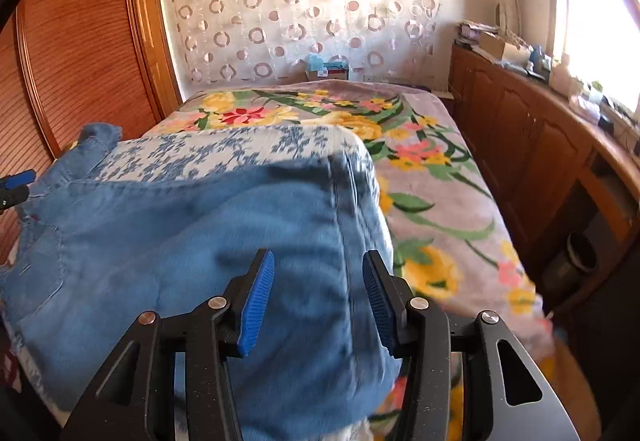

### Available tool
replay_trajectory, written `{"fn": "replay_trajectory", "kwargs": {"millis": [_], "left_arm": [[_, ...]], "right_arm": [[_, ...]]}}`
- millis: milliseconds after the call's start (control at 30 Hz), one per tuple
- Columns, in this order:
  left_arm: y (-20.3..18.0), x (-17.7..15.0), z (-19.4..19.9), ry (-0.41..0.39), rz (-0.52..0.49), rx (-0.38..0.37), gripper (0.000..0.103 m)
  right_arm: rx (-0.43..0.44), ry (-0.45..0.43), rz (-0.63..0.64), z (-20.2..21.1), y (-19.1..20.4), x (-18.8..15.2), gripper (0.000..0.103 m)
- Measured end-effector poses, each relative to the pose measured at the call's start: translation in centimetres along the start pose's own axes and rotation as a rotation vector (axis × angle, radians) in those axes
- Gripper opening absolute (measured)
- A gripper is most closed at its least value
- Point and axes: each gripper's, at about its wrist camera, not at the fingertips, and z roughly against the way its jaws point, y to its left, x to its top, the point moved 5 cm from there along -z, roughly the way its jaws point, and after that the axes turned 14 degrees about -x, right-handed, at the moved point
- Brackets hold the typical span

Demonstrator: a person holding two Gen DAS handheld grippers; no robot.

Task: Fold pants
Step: 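Fold the held jeans edge over with both tools and smooth it down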

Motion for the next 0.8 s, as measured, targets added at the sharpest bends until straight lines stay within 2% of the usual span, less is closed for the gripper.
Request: {"fn": "replay_trajectory", "kwargs": {"millis": [300,800], "left_arm": [[-4.0,-1.8,0.2,0.012,-0.040,-0.035,0.084],[-7.0,-3.8,-0.4,0.039,-0.048,-0.041,0.084]], "right_arm": [[-0.034,0.052,-0.072,2.5,-2.4,-4.0,0.048],[-0.032,0.064,-0.125,3.5,-2.3,-5.5,0.048]]}}
